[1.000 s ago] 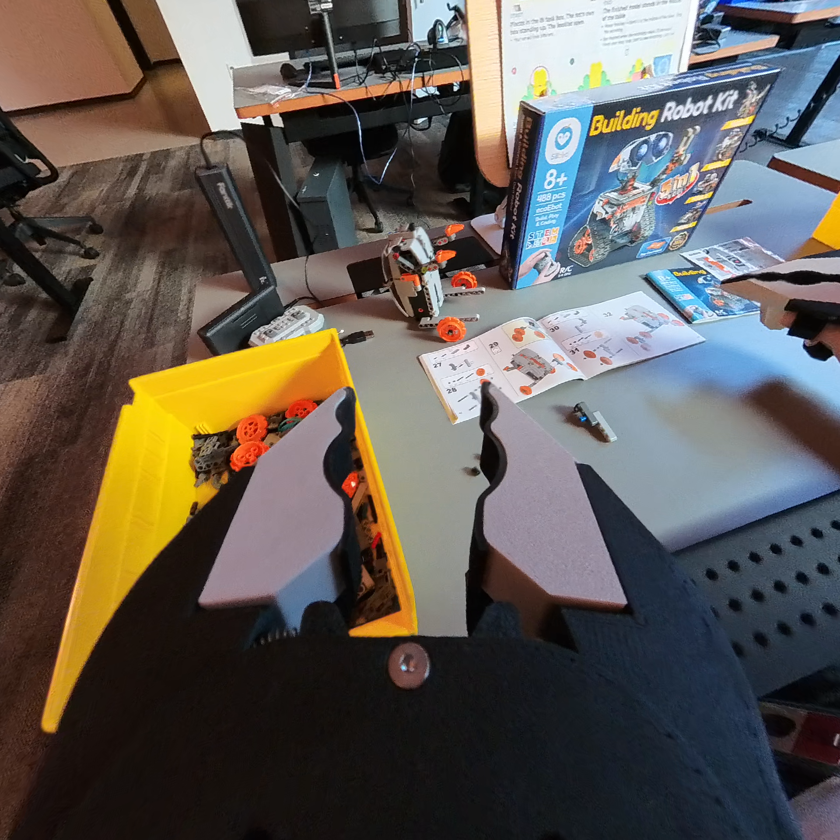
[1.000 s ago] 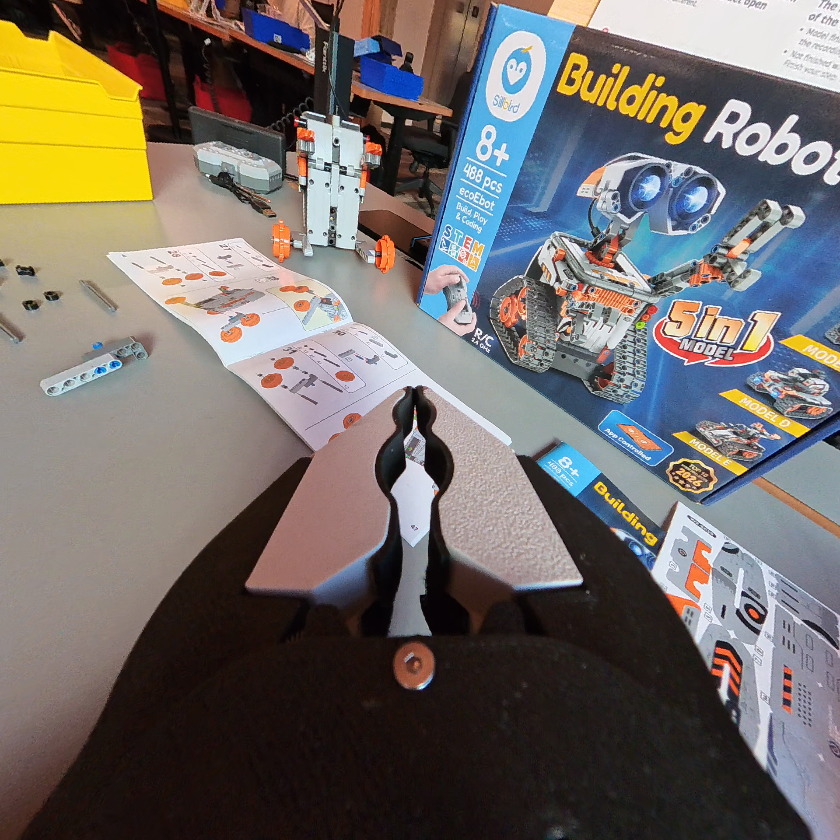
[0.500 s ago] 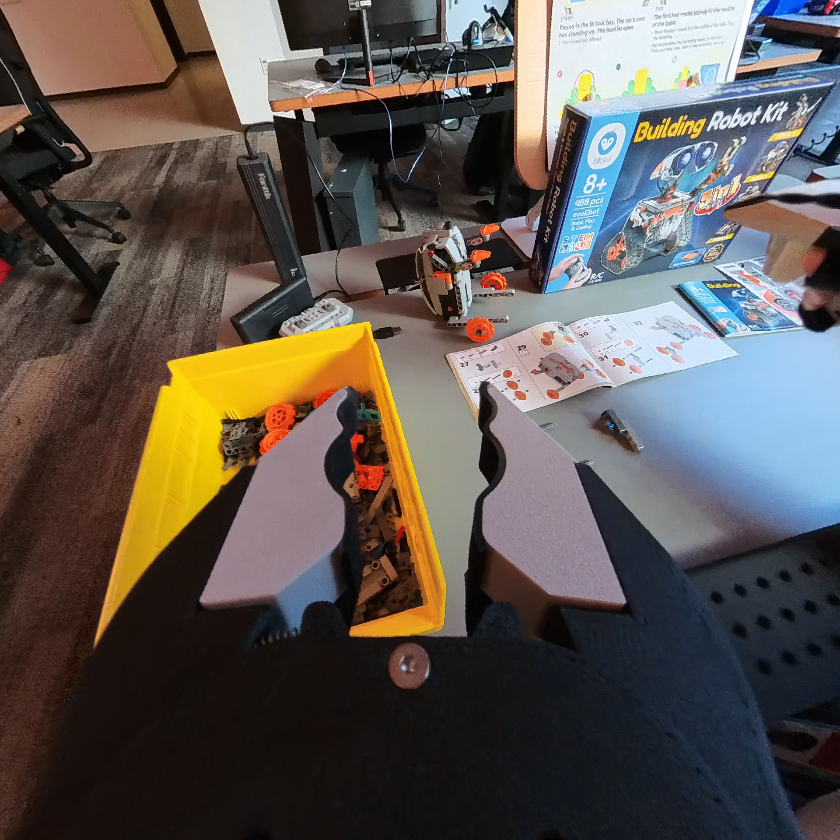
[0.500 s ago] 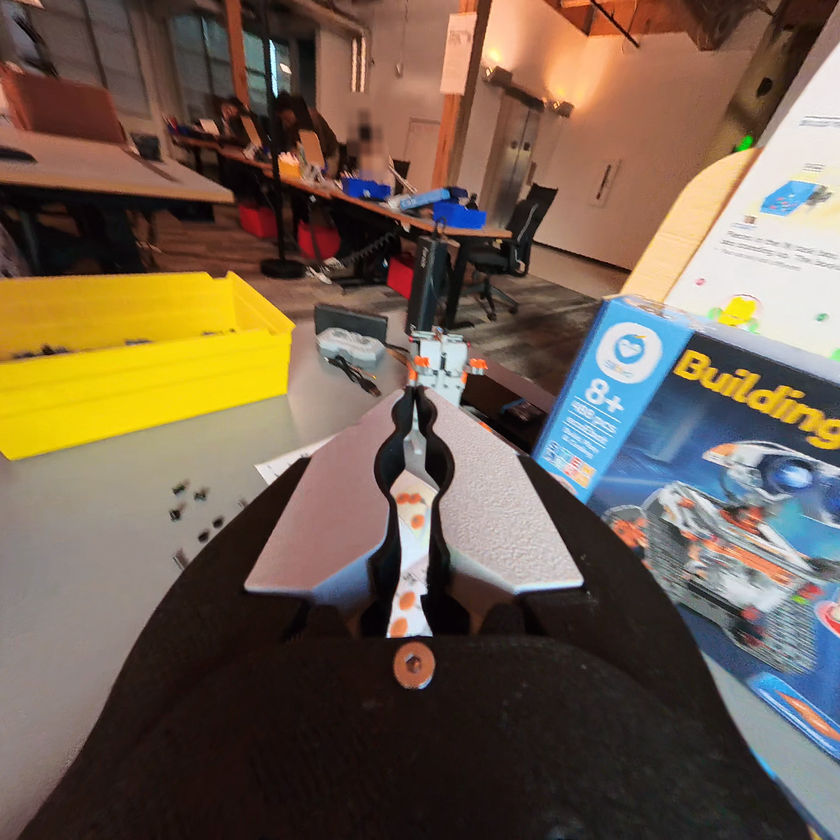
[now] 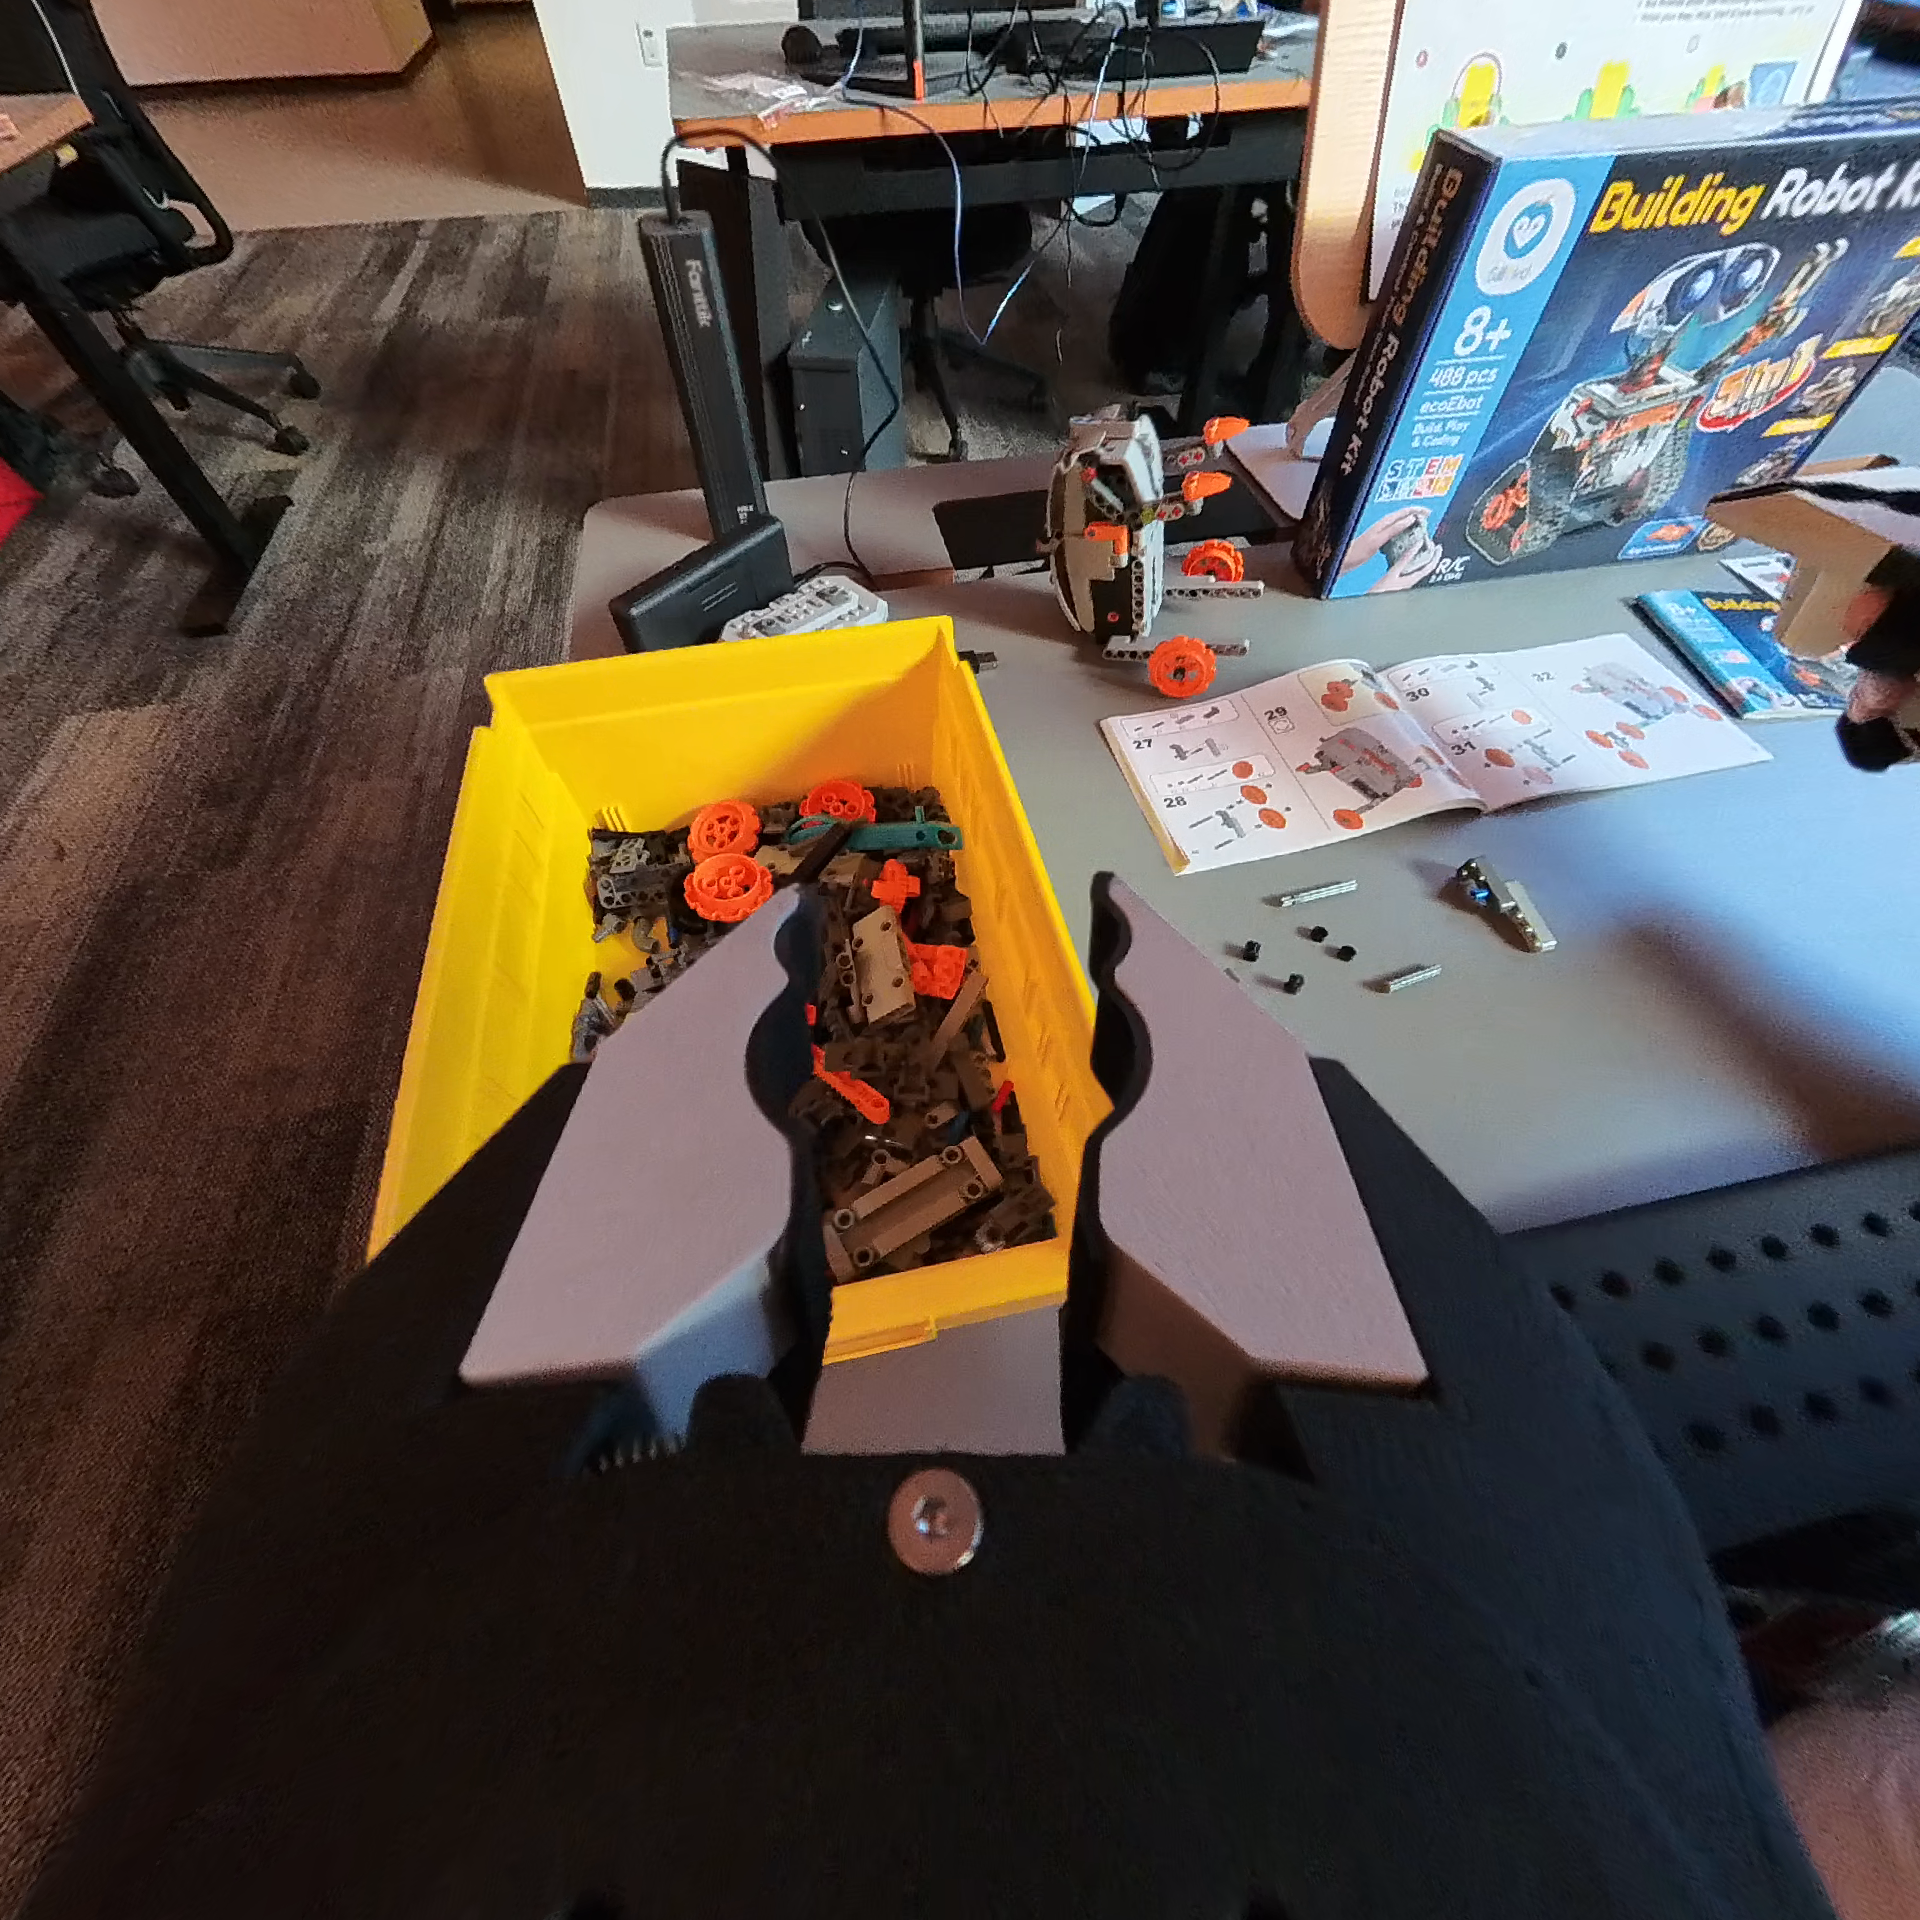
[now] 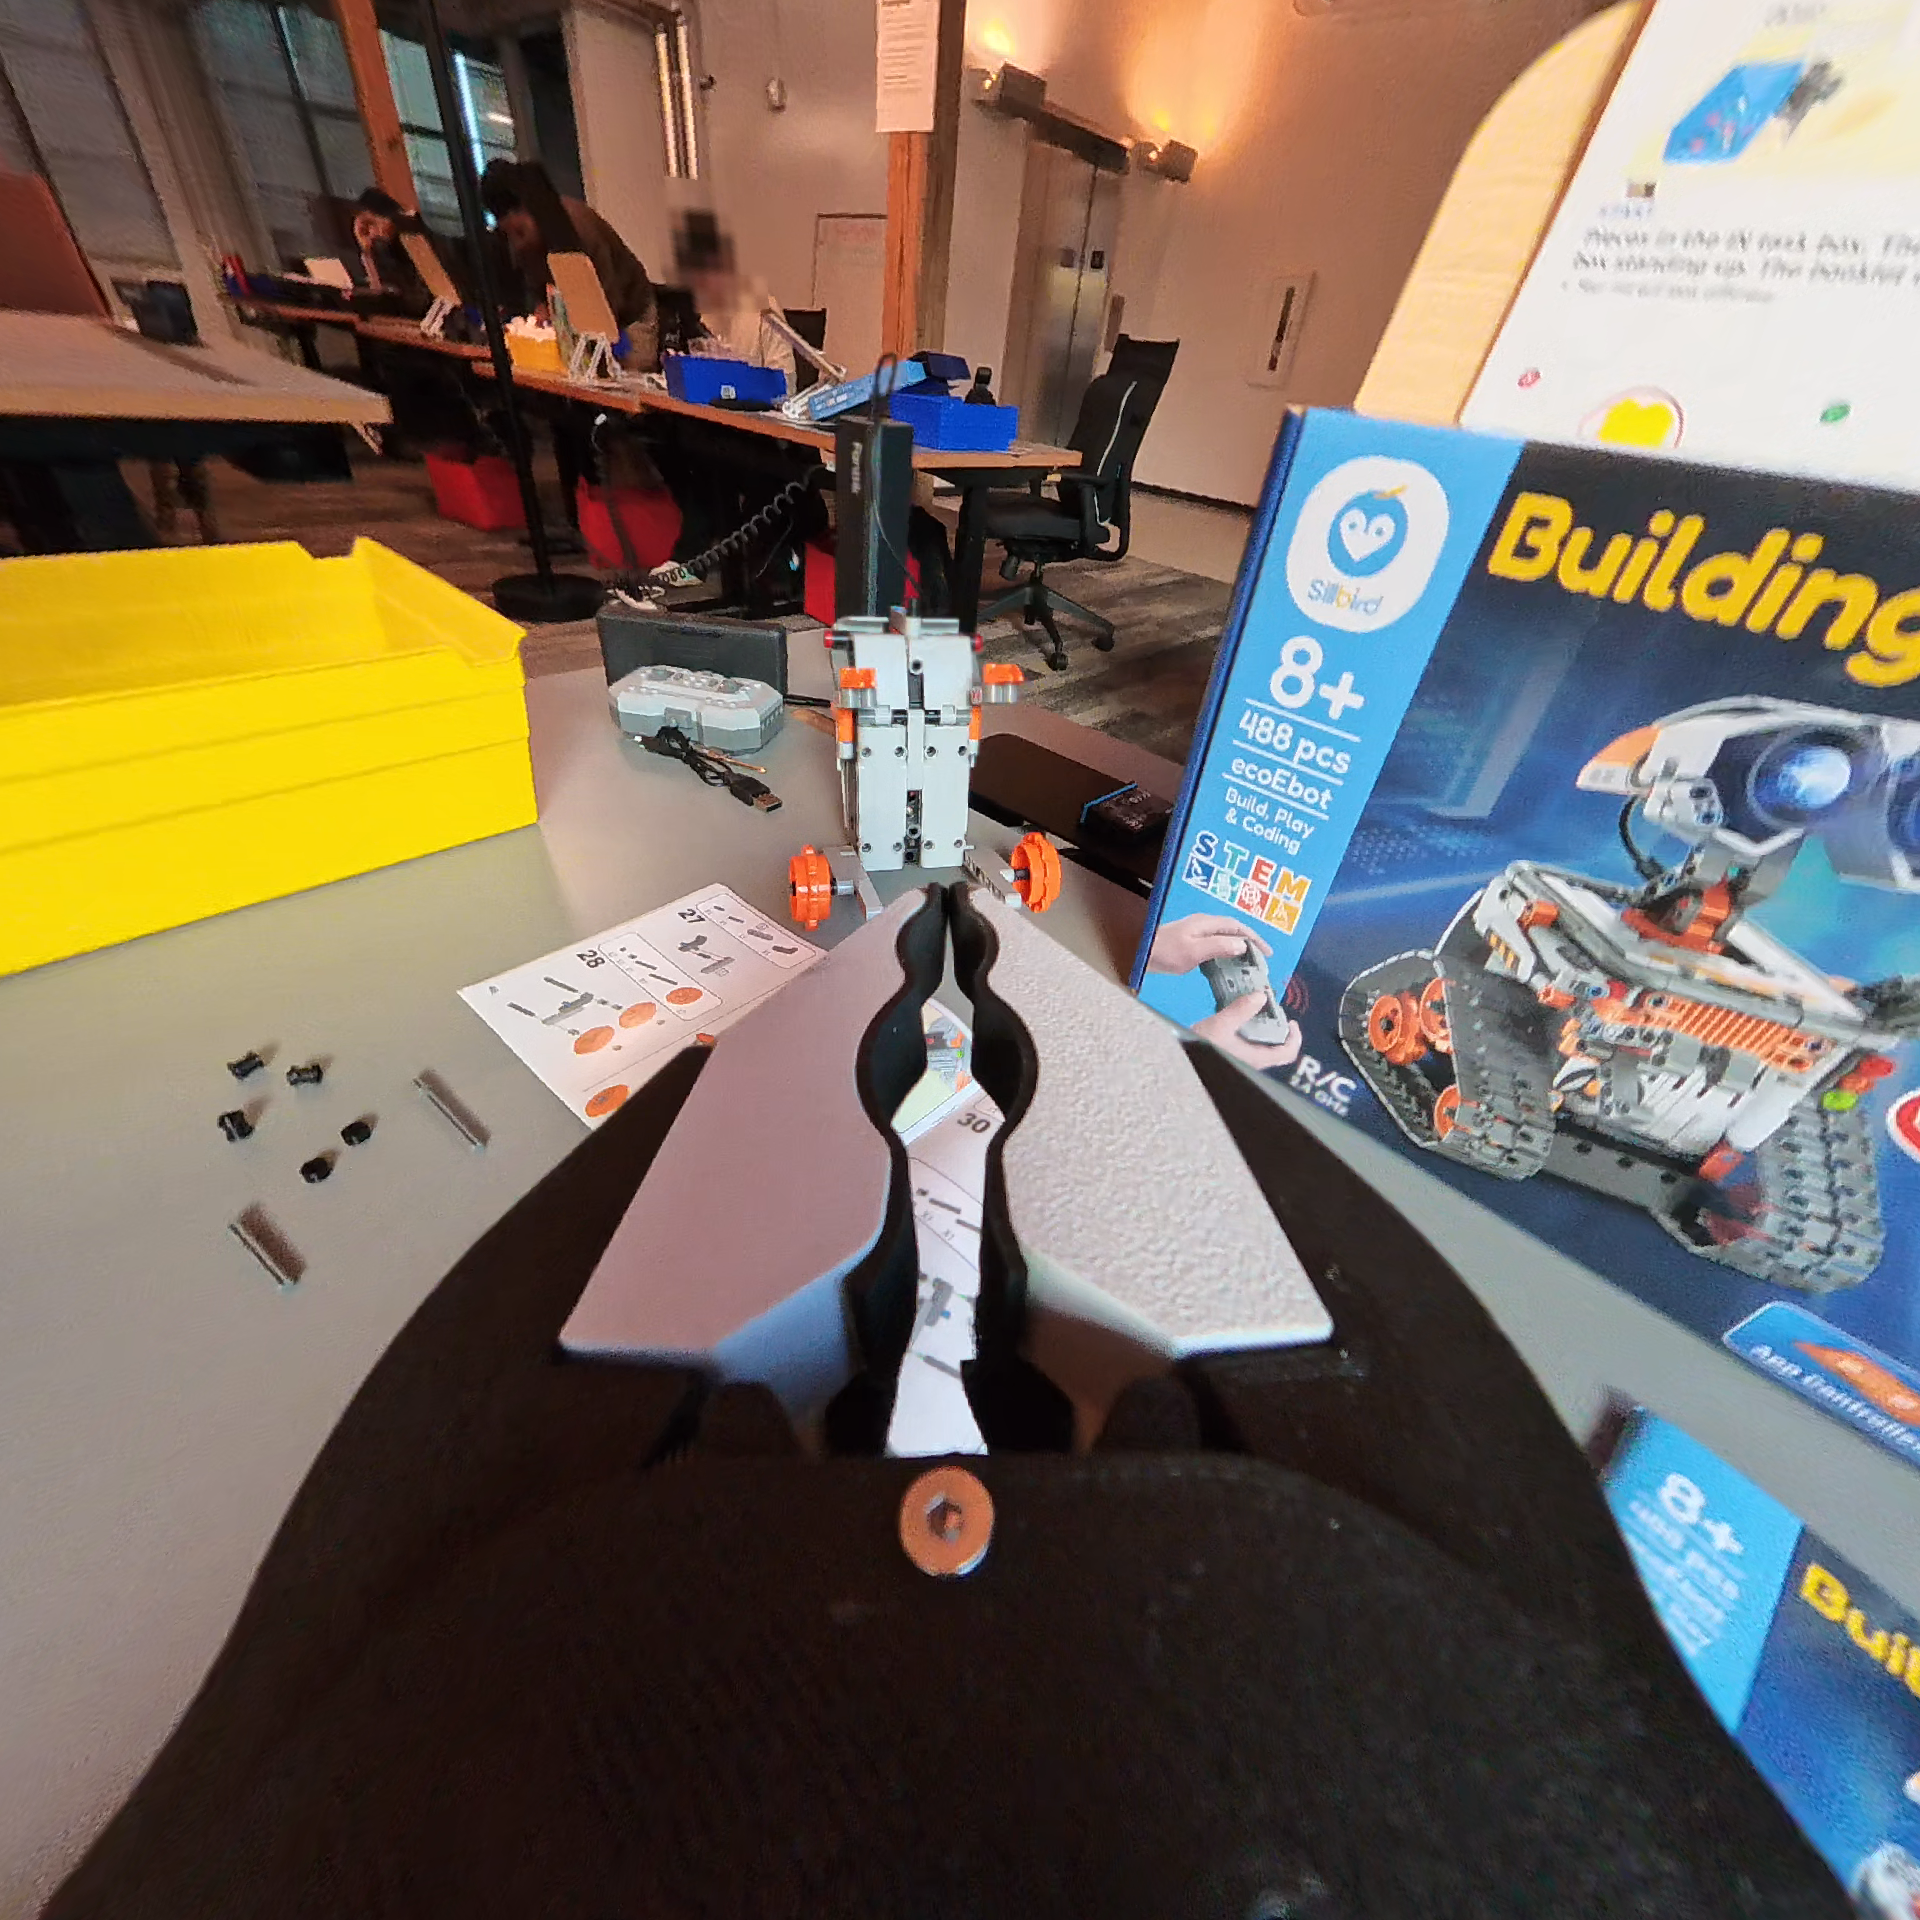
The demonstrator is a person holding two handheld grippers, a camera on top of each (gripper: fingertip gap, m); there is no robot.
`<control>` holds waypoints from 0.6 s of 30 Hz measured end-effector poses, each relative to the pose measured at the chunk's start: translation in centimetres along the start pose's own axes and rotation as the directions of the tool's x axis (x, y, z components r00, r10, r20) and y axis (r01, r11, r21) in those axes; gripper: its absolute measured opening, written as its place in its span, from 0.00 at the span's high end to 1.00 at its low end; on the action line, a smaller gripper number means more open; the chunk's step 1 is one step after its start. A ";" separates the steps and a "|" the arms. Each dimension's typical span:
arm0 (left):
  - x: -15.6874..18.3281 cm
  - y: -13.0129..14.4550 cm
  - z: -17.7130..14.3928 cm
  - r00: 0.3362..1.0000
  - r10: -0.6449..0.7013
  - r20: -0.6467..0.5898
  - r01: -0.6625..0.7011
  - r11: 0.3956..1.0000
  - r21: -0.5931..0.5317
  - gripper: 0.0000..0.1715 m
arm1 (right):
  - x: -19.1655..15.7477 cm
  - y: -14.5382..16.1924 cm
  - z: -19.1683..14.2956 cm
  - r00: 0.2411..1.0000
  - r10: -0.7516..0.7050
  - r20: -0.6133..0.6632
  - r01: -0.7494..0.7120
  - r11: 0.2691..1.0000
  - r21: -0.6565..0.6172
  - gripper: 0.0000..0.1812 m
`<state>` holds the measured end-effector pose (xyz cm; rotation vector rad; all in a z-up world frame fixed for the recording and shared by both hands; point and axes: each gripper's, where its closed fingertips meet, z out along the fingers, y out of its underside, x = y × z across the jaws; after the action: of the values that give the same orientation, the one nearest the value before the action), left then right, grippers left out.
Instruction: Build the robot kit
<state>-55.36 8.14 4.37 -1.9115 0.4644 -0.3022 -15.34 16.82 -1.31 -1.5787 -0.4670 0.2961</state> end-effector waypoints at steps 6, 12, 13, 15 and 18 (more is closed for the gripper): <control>-1.0 1.2 0.3 1.000 0.010 -0.030 -0.010 1.000 -0.014 0.73 | 0.3 1.0 0.5 0.999 0.037 -0.013 -0.038 0.999 -0.018 1.00; -2.8 2.2 1.0 0.998 -0.011 -0.055 0.009 0.999 -0.038 0.77 | -0.9 1.9 1.4 1.000 -0.011 0.003 0.011 0.998 -0.060 1.00; -3.1 2.4 1.0 0.998 -0.016 -0.057 0.013 0.999 -0.046 0.77 | -1.2 2.1 1.7 0.999 -0.031 0.005 0.032 0.997 -0.069 1.00; -3.9 2.9 1.2 0.998 -0.023 -0.052 0.020 0.998 -0.059 0.77 | -1.7 2.6 2.1 0.997 -0.080 0.011 0.081 0.992 -0.097 1.00; -4.9 3.6 1.6 0.998 -0.030 -0.050 0.026 0.996 -0.088 0.77 | -2.3 3.4 2.5 0.989 -0.149 0.020 0.150 0.979 -0.138 1.00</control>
<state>-59.69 10.49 0.45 -2.0005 0.4921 -0.3551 -18.17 17.90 -5.08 -1.6680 -0.6221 0.1590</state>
